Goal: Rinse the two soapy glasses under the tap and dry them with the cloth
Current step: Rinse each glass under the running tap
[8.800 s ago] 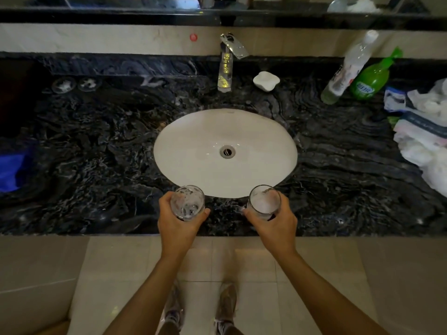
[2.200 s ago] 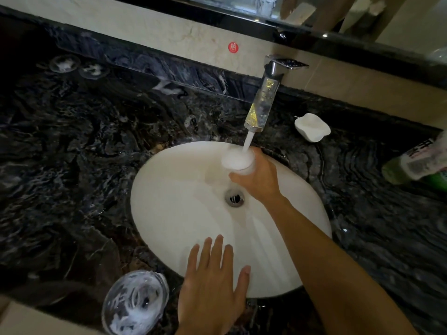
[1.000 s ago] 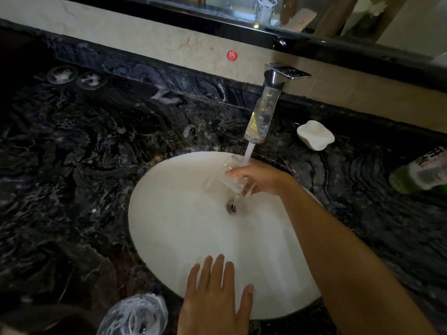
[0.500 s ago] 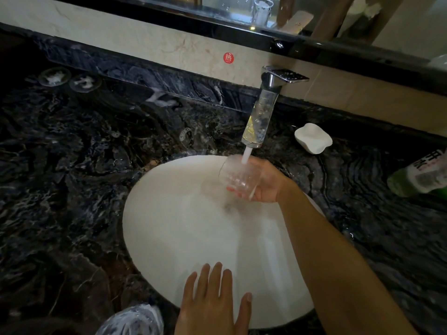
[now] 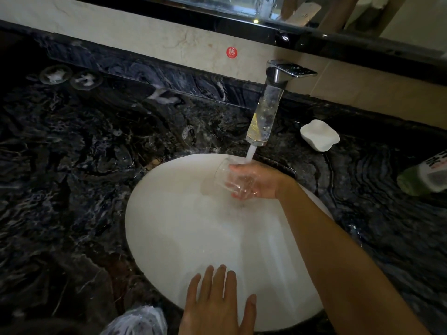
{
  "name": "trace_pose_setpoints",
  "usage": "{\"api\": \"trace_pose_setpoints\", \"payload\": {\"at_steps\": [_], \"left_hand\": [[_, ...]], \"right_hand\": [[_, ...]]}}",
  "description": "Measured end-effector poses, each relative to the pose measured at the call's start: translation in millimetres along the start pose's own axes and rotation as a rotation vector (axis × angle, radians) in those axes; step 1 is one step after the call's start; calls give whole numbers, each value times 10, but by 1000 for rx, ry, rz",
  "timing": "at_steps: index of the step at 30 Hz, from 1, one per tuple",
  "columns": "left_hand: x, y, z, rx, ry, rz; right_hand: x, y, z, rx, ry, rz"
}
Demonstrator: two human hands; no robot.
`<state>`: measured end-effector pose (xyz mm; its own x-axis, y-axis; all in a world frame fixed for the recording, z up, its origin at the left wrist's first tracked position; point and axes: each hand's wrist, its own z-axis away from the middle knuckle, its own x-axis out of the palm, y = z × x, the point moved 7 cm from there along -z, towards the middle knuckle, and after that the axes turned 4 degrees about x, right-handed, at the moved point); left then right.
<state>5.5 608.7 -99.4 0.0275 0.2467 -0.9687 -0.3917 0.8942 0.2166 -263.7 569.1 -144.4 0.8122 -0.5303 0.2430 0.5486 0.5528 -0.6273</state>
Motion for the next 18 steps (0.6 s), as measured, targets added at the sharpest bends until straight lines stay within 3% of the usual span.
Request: {"api": "trace_pose_setpoints", "payload": {"at_steps": [5,10,18], "left_hand": [[-10,8,-10,7,5,-10],[-23,-3,-5,-4,11,-8],[-39,-5,10,-21,0,4]], "right_hand": [[-47,-30,-46,-35,99,294],[25,-93,58,-135,157,355],[-53,-54,298,-364,530,340]]}}
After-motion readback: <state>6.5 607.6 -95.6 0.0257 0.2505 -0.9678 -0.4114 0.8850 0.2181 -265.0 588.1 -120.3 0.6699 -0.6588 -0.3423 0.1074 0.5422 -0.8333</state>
